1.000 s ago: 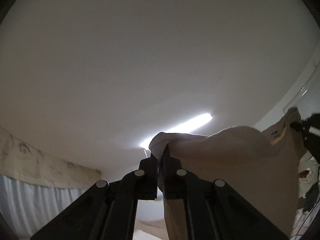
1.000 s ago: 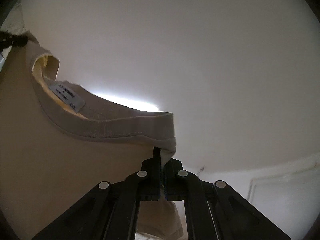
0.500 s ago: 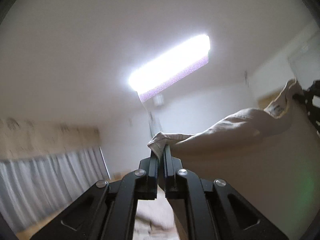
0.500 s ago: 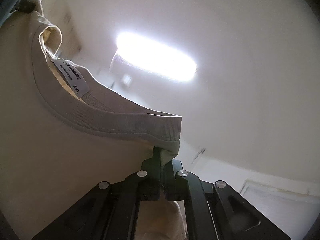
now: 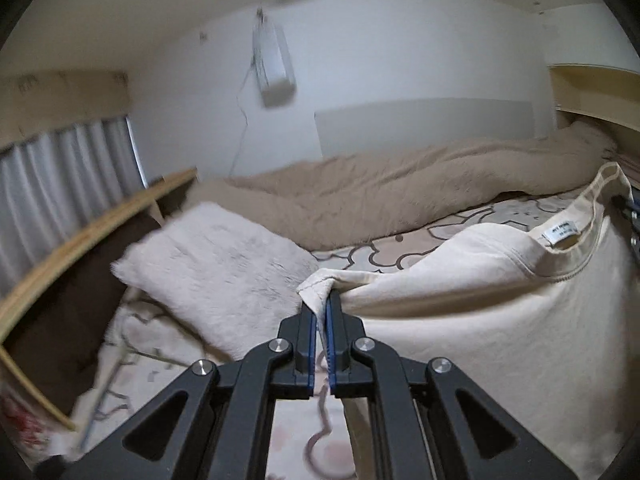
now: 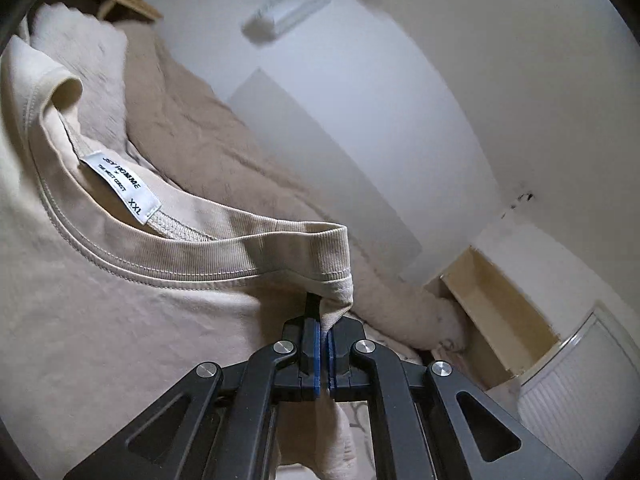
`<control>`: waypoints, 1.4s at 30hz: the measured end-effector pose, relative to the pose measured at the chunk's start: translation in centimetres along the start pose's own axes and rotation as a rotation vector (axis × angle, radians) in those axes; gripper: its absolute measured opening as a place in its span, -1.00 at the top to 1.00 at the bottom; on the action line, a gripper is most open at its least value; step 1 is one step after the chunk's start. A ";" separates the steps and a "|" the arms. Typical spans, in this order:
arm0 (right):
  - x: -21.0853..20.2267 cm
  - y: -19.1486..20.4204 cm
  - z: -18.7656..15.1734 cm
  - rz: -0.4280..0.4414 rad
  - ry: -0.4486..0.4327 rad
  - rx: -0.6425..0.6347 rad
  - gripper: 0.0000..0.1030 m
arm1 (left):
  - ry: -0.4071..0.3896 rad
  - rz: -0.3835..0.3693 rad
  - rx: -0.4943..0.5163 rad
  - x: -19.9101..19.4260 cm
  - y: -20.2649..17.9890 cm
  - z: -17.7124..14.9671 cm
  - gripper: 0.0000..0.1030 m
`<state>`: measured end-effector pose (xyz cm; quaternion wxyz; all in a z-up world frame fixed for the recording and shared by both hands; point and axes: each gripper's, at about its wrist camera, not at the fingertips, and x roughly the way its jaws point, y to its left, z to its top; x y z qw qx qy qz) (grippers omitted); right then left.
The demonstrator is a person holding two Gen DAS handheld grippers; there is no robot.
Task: Fold clothes
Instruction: 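Lay the T-shirt flat on the sheet and open both grippers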
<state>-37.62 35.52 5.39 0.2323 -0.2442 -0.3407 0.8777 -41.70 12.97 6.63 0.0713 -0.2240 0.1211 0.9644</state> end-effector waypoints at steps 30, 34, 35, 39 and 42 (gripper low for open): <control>-2.3 -4.0 -20.1 0.593 0.400 0.396 -0.77 | 0.558 -0.260 -0.005 -7.3 4.6 -23.4 -0.02; -11.6 -10.1 -25.6 0.605 0.418 0.441 -0.77 | 0.536 -0.255 -0.011 -15.7 6.7 -26.7 -0.02; -13.3 -10.6 -26.5 0.595 0.412 0.442 -0.77 | 0.526 -0.252 -0.018 -17.5 7.0 -27.4 -0.02; -20.6 -10.5 -31.0 0.533 0.380 0.393 -0.77 | 0.485 -0.236 -0.044 -24.0 7.5 -30.9 -0.10; -25.7 -7.9 -34.9 0.463 0.336 0.339 -0.77 | 0.468 -0.233 -0.035 -27.2 6.8 -34.3 -0.11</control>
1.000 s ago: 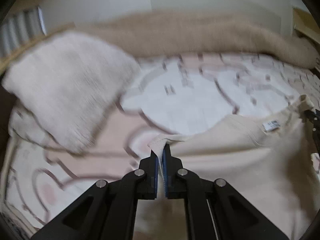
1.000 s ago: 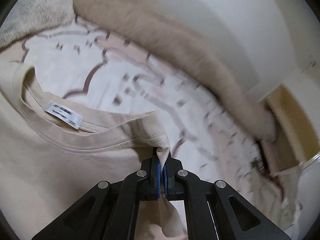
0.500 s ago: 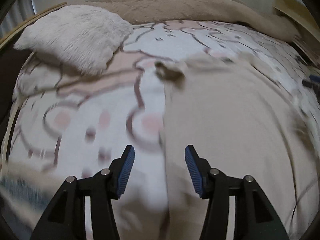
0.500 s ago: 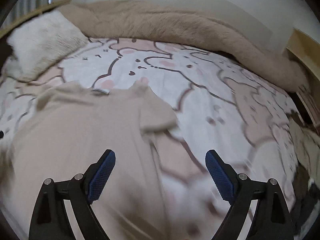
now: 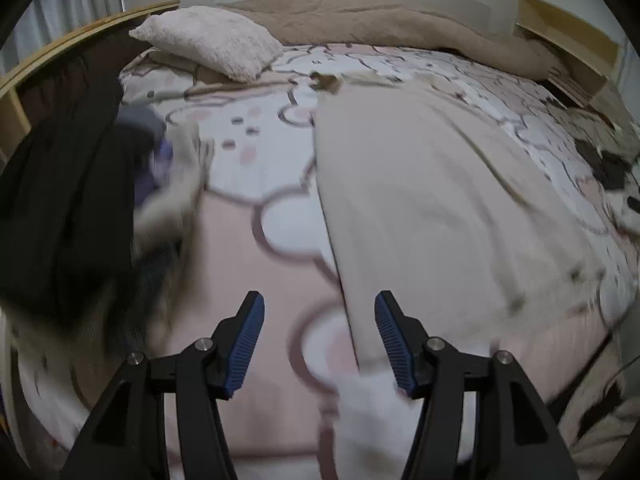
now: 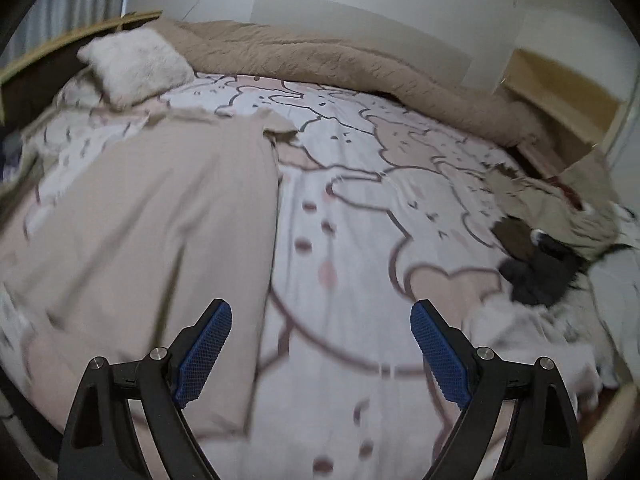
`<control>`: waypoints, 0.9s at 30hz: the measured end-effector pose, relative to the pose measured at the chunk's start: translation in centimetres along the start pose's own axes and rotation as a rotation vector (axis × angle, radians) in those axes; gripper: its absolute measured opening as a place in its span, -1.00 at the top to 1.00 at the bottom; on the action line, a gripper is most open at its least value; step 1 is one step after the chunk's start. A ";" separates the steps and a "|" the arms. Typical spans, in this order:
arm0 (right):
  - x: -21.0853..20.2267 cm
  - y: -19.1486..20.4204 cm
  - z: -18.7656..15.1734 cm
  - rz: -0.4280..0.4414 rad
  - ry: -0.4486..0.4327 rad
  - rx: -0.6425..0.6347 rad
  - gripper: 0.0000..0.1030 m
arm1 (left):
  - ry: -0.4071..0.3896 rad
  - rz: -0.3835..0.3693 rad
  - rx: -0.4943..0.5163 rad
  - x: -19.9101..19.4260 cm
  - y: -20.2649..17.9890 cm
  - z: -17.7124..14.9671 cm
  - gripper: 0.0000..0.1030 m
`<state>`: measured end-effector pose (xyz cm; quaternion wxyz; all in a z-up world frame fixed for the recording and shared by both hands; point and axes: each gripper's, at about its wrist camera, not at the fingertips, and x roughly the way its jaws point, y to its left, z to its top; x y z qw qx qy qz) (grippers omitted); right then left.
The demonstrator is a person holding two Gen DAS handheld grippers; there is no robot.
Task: Fold clothes
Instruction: 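Lay the T-shirt flat on the sheet and open both grippers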
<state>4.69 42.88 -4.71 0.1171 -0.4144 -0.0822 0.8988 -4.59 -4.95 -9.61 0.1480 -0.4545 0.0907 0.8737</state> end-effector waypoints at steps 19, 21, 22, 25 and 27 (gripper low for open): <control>4.4 12.0 -12.6 -0.393 -0.139 -0.539 -0.76 | 0.034 0.034 -0.036 4.0 -3.4 -5.5 -0.11; 4.4 12.4 -12.6 -0.411 -0.141 -0.575 -0.76 | 0.040 0.034 -0.043 4.2 -3.3 -5.5 -0.11; 4.5 12.5 -12.6 -0.428 -0.142 -0.604 -0.76 | 0.041 0.034 -0.049 4.3 -3.2 -5.4 -0.11; 5.1 12.8 -12.3 -0.485 -0.142 -0.667 -0.76 | 0.044 0.033 -0.057 4.5 -3.1 -5.4 -0.11; 5.4 13.2 -11.9 -0.495 -0.141 -0.697 -0.76 | 0.043 0.032 -0.061 4.6 -3.1 -5.3 -0.11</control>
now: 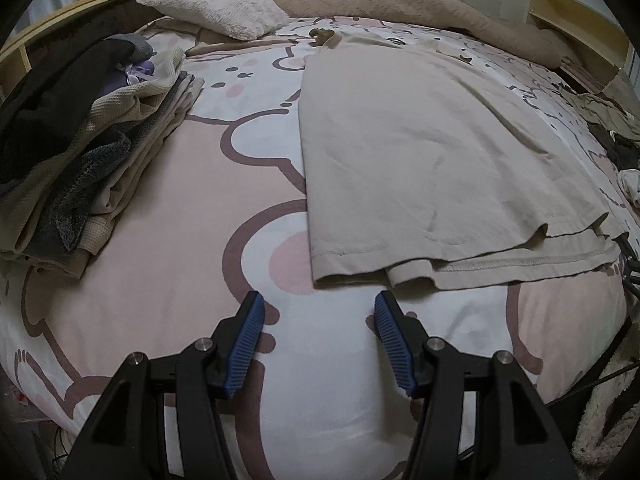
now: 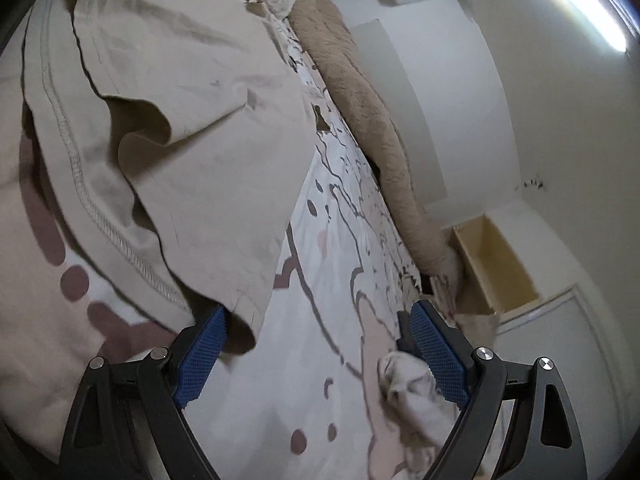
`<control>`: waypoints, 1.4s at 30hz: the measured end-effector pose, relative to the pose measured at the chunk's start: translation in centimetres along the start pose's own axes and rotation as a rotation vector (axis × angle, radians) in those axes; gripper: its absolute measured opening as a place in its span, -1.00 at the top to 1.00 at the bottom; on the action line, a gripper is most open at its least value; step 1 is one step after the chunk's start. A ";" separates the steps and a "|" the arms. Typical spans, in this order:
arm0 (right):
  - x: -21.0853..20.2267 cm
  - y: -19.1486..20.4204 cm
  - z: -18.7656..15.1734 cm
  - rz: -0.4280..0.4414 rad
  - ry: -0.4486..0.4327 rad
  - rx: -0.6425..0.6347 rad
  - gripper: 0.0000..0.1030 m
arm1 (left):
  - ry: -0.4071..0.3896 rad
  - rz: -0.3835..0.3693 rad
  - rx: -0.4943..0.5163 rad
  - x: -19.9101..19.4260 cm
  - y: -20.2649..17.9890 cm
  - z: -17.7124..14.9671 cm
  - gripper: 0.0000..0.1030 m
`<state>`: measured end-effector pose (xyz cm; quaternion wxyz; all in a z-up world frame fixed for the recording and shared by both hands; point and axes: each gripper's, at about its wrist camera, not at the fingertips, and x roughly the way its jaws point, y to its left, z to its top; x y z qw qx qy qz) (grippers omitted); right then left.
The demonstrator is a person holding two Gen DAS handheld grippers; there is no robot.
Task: Fold clothes
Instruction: 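Lay the T-shirt flat on the sheet and open both grippers, then grasp the beige T-shirt hem with both grippers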
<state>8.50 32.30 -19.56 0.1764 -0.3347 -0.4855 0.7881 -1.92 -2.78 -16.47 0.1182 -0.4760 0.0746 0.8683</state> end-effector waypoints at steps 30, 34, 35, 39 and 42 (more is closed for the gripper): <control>10.4 -8.6 -2.9 0.247 0.258 0.590 0.93 | -0.023 0.001 0.039 0.8 -1.6 0.7 -0.11; 11.3 -8.0 -3.8 0.296 0.299 0.658 0.92 | -0.034 0.022 -0.015 1.2 -0.9 1.2 -0.12; 11.7 -7.7 -3.9 0.308 0.310 0.667 0.92 | -0.042 0.018 -0.030 1.2 -0.9 1.4 -0.12; 12.4 -6.6 -4.0 0.316 0.327 0.664 0.93 | -0.057 -0.115 -0.146 2.0 -1.0 2.4 -0.12; 12.7 -6.6 -4.0 0.315 0.322 0.674 0.93 | -0.066 -0.135 -0.179 3.1 -2.2 3.1 -0.14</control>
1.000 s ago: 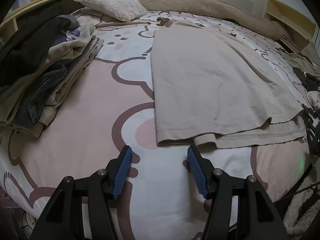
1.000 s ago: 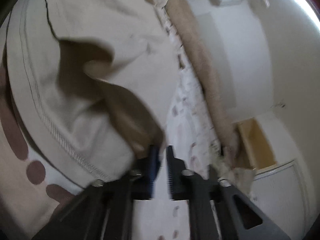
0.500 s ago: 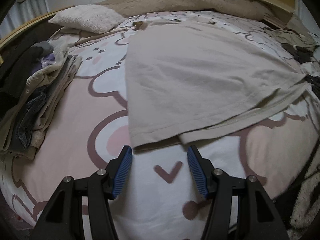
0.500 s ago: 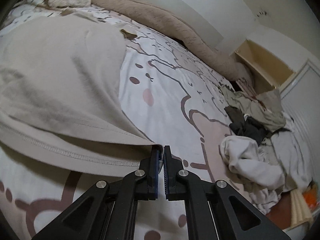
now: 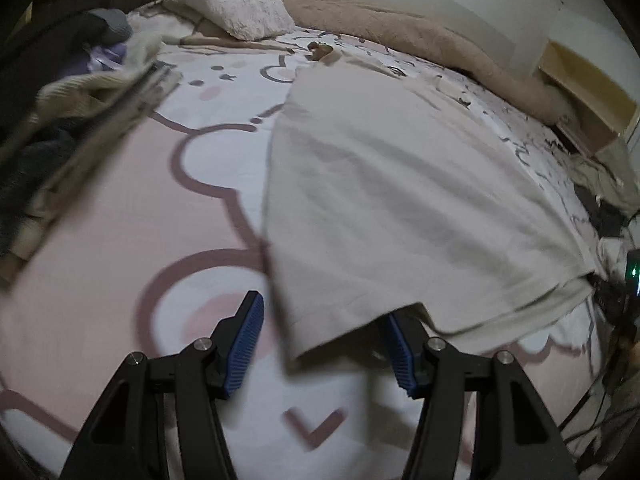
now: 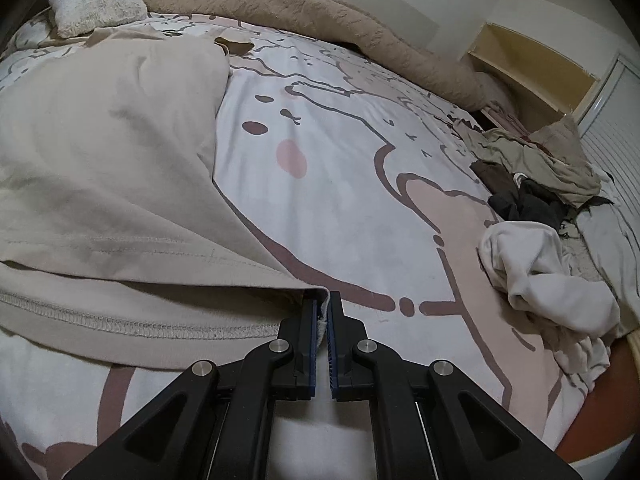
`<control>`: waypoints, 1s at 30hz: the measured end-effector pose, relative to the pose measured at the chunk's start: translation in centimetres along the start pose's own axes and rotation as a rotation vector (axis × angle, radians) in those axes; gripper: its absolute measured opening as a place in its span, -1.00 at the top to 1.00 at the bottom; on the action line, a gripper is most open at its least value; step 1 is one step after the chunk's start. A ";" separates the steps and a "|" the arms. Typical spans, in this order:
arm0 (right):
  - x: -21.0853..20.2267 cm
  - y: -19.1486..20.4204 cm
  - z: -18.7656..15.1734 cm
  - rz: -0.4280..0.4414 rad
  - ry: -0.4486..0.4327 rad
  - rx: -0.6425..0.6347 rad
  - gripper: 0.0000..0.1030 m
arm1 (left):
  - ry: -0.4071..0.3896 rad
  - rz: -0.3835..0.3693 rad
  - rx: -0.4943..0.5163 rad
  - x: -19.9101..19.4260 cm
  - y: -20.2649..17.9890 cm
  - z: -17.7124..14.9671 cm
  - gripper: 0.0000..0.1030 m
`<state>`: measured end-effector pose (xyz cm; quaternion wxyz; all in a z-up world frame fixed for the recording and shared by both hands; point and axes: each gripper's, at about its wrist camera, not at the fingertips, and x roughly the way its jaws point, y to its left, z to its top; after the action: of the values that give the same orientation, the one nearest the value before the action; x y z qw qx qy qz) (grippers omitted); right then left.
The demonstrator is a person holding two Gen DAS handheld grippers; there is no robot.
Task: Fold clothes
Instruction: 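Grasp the beige T-shirt hem with both grippers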
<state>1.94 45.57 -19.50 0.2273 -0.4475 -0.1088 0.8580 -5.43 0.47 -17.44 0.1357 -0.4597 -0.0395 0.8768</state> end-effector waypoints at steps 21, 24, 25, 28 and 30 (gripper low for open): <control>-7.3 -2.4 -5.2 -0.004 -0.019 -0.007 0.92 | -0.092 0.508 0.342 -7.5 1.0 -2.6 0.50; -7.3 -1.4 -7.5 -0.014 -0.071 -0.035 0.92 | -0.058 0.545 0.396 -5.5 0.9 -5.3 0.50; -7.8 -0.9 -7.9 -0.040 -0.111 -0.068 0.92 | -0.069 0.557 0.411 -5.3 0.6 -5.6 0.50; -8.4 0.5 -8.7 -0.084 -0.162 -0.158 0.92 | -0.102 0.569 0.428 -5.5 0.3 -5.4 0.50; -8.8 1.3 -9.2 -0.105 -0.189 -0.230 0.91 | -0.107 0.563 0.417 -5.8 0.6 -5.2 0.45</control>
<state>13.44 40.00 -18.98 0.2081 -0.3815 -0.2505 0.8651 1.88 -1.96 -15.95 -0.0228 -0.3686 0.2615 0.8918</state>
